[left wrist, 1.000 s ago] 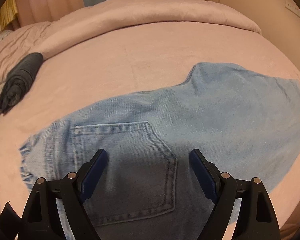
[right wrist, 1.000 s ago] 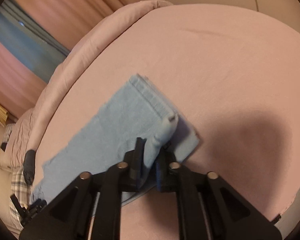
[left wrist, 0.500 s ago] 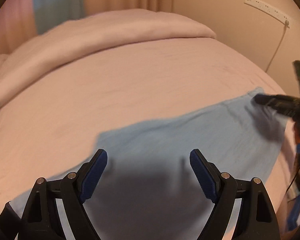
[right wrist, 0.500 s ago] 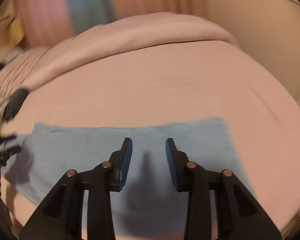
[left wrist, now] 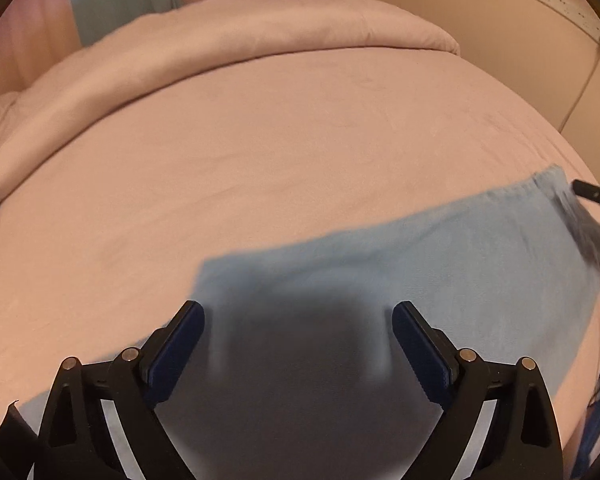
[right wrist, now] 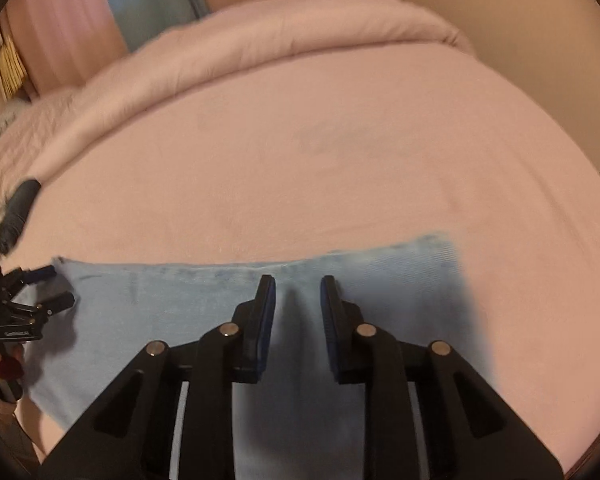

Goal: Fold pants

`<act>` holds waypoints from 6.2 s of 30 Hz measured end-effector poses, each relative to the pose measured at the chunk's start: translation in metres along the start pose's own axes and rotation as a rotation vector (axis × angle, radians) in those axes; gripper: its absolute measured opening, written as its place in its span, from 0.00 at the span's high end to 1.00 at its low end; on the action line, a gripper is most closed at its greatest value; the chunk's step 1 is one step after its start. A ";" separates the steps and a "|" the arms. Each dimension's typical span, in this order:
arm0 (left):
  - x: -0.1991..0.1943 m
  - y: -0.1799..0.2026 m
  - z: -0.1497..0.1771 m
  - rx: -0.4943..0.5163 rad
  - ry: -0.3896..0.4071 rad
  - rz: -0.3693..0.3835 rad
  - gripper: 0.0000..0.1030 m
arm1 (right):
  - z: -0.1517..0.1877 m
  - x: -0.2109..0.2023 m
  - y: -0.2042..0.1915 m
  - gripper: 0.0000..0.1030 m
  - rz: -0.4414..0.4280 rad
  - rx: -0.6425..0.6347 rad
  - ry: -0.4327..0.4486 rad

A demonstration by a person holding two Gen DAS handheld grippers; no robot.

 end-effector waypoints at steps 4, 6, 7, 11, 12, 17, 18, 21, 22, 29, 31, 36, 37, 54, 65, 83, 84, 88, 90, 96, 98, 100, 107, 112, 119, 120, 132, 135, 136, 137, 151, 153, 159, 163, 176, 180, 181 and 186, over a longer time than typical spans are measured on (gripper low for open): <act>-0.027 -0.048 0.040 -0.081 0.013 -0.066 0.07 | 0.026 -0.028 0.005 0.70 0.044 -0.071 0.016; -0.028 -0.076 0.063 -0.138 -0.020 -0.125 0.07 | 0.039 -0.023 0.014 0.70 0.064 -0.092 -0.024; -0.024 -0.092 0.079 -0.176 -0.047 -0.120 0.09 | 0.049 -0.016 0.020 0.69 0.080 -0.095 -0.070; -0.040 -0.099 0.091 -0.177 -0.023 -0.126 0.11 | 0.059 -0.001 0.014 0.68 0.194 -0.162 -0.090; -0.049 -0.100 0.091 -0.183 -0.011 -0.125 0.11 | 0.055 -0.001 0.007 0.67 0.234 -0.171 -0.103; -0.094 -0.128 0.102 -0.290 0.119 -0.126 0.11 | 0.033 -0.009 -0.077 0.62 0.022 -0.324 -0.055; -0.100 -0.137 0.106 -0.310 0.130 -0.148 0.11 | 0.031 -0.007 -0.093 0.62 -0.047 -0.339 -0.061; -0.104 -0.157 0.109 -0.342 0.136 -0.225 0.11 | 0.016 0.015 -0.155 0.62 -0.240 -0.365 -0.104; -0.104 -0.163 0.115 -0.348 0.126 -0.242 0.11 | 0.009 0.026 -0.182 0.62 -0.304 -0.380 -0.121; -0.083 -0.184 0.160 -0.414 0.014 -0.236 0.11 | -0.022 0.104 -0.292 0.62 -0.426 -0.426 -0.268; -0.083 -0.190 0.166 -0.458 0.035 -0.187 0.11 | -0.022 0.127 -0.306 0.60 -0.429 -0.409 -0.370; -0.083 -0.196 0.168 -0.462 0.048 -0.154 0.11 | -0.002 0.137 -0.314 0.87 -0.461 -0.427 -0.573; -0.083 -0.196 0.168 -0.460 0.050 -0.153 0.11 | -0.003 0.131 -0.316 0.91 -0.482 -0.434 -0.566; -0.144 -0.205 0.189 -0.563 0.163 -0.163 0.11 | -0.013 0.035 -0.289 0.73 -0.397 -0.509 -0.209; -0.141 -0.166 0.139 -0.445 0.244 -0.109 0.18 | 0.130 0.005 -0.260 0.74 -0.461 -0.668 -0.317; -0.078 -0.035 0.122 -0.067 0.031 0.048 0.18 | 0.140 -0.084 -0.064 0.73 -0.342 -0.081 -0.212; -0.084 -0.032 0.123 -0.067 0.047 0.084 0.18 | 0.141 -0.094 -0.051 0.69 -0.364 -0.021 -0.196; -0.091 -0.008 0.115 -0.008 0.091 0.136 0.18 | 0.152 -0.111 -0.017 0.61 -0.362 0.170 -0.172; -0.088 0.010 0.106 0.024 0.101 0.183 0.18 | 0.155 -0.110 -0.001 0.61 -0.396 0.267 -0.165; -0.052 0.062 0.090 0.220 0.010 0.175 0.57 | 0.159 -0.089 0.004 0.65 -0.439 0.426 -0.191; -0.057 0.069 0.092 0.262 0.019 0.186 0.72 | 0.159 -0.087 -0.003 0.79 -0.425 0.435 -0.187; -0.059 0.071 0.093 0.279 0.017 0.204 0.80 | 0.159 -0.088 -0.007 0.91 -0.408 0.425 -0.186; -0.068 0.074 0.100 0.318 0.006 0.207 0.86 | 0.162 -0.093 -0.014 0.96 -0.436 0.406 -0.145; -0.083 0.067 0.090 0.267 0.009 0.228 0.85 | 0.170 -0.079 0.000 0.93 -0.449 0.441 -0.213; -0.073 0.101 0.044 0.242 0.064 0.179 0.40 | 0.134 -0.123 -0.001 0.69 -0.280 0.199 -0.036; -0.067 0.107 0.039 0.232 0.055 0.172 0.40 | 0.129 -0.121 -0.003 0.69 -0.277 0.192 -0.029; -0.015 0.163 0.029 0.128 -0.102 0.086 0.39 | 0.128 -0.074 -0.016 0.67 -0.116 0.000 -0.136; -0.021 0.160 0.035 0.121 -0.076 0.102 0.39 | 0.144 -0.083 -0.011 0.67 -0.128 -0.067 -0.085; -0.021 0.157 0.033 0.108 -0.093 0.124 0.39 | 0.145 -0.087 -0.009 0.67 -0.136 -0.072 -0.079; -0.025 0.150 0.031 0.081 -0.120 0.172 0.39 | 0.144 -0.091 -0.006 0.67 -0.149 -0.065 -0.072; -0.123 -0.013 0.038 -0.451 0.182 0.207 0.21 | 0.157 -0.130 0.154 0.49 -0.196 0.602 0.088; -0.126 -0.020 0.046 -0.493 0.200 0.196 0.21 | 0.151 -0.125 0.154 0.47 -0.188 0.582 0.089; -0.124 -0.027 0.070 -0.579 0.193 0.240 0.20 | 0.131 -0.102 0.141 0.48 -0.098 0.566 0.101; -0.107 -0.032 0.079 -0.620 0.089 0.299 0.20 | 0.135 -0.106 0.144 0.77 -0.046 0.549 0.099; -0.093 -0.038 0.080 -0.664 0.012 0.366 0.20 | 0.082 -0.148 0.013 0.88 -0.083 0.088 0.215; -0.094 -0.030 0.069 -0.645 0.029 0.433 0.20 | 0.086 -0.148 -0.065 0.88 -0.186 -0.116 0.201; -0.093 -0.028 0.066 -0.646 0.031 0.459 0.20 | 0.090 -0.145 -0.081 0.88 -0.204 -0.153 0.192; -0.074 -0.009 0.041 -0.633 0.024 0.605 0.20 | 0.112 -0.114 -0.134 0.88 -0.235 -0.295 0.130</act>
Point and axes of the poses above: each gripper's, at about its wrist camera, not at the fingertips, and x roughly the way its jaws point, y to its right, z to its underside, the point moved 2 cm from there along x, roughly the way its jaws point, and after that the axes turned 2 degrees about -z, right-handed, at the moved point
